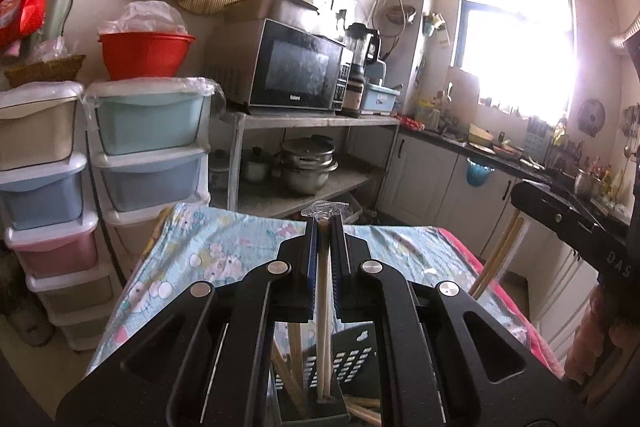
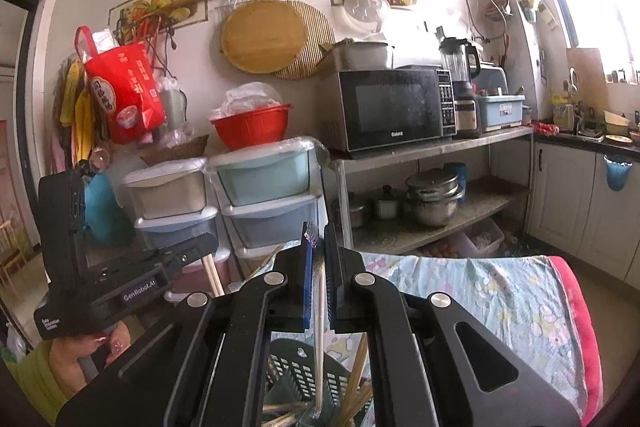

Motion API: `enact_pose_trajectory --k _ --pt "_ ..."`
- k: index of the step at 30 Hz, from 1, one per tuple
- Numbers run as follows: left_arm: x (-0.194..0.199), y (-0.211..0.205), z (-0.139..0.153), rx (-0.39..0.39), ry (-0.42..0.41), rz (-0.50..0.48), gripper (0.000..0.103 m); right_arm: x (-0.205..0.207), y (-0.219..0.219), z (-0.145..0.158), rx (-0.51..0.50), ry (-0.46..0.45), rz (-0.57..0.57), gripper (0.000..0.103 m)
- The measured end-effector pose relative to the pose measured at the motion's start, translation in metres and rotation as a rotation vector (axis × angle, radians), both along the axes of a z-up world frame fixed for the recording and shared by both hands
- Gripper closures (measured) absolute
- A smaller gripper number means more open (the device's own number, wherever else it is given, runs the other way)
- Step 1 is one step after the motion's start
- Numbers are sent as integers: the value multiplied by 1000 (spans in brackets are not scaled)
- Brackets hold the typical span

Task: Organize utensils
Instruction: 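Open both grippers to release the chopsticks into the caddy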

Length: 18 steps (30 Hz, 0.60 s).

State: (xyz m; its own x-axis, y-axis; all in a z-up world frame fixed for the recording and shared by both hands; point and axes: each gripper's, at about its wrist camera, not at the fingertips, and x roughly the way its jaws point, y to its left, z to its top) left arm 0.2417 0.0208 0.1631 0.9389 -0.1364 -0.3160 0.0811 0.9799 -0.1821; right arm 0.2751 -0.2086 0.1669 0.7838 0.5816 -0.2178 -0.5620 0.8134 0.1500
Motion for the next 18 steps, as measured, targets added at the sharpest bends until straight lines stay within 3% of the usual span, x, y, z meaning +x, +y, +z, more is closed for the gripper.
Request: enact_pose_trajectory --k 7,9,10,11,12,18 --pt "4 -1 -12 8 28 -2 97 5 3 -8 8 26 -4 97" --pt "4 -1 -14 9 38 -3 82 7 3 -11 7 41 -3 96" --pt "4 0 -16 9 45 -1 65 7 3 -11 7 46 -4 87" --pt "4 0 -17 8 49 0 60 7 3 -13 11 54 -6 73" --pt "3 0 -18 10 53 -2 60 7 1 -14 17 56 -6 68" --pt "0 1 -25 -2 81 -5 48 2 -3 -21 9 75 -8 63"
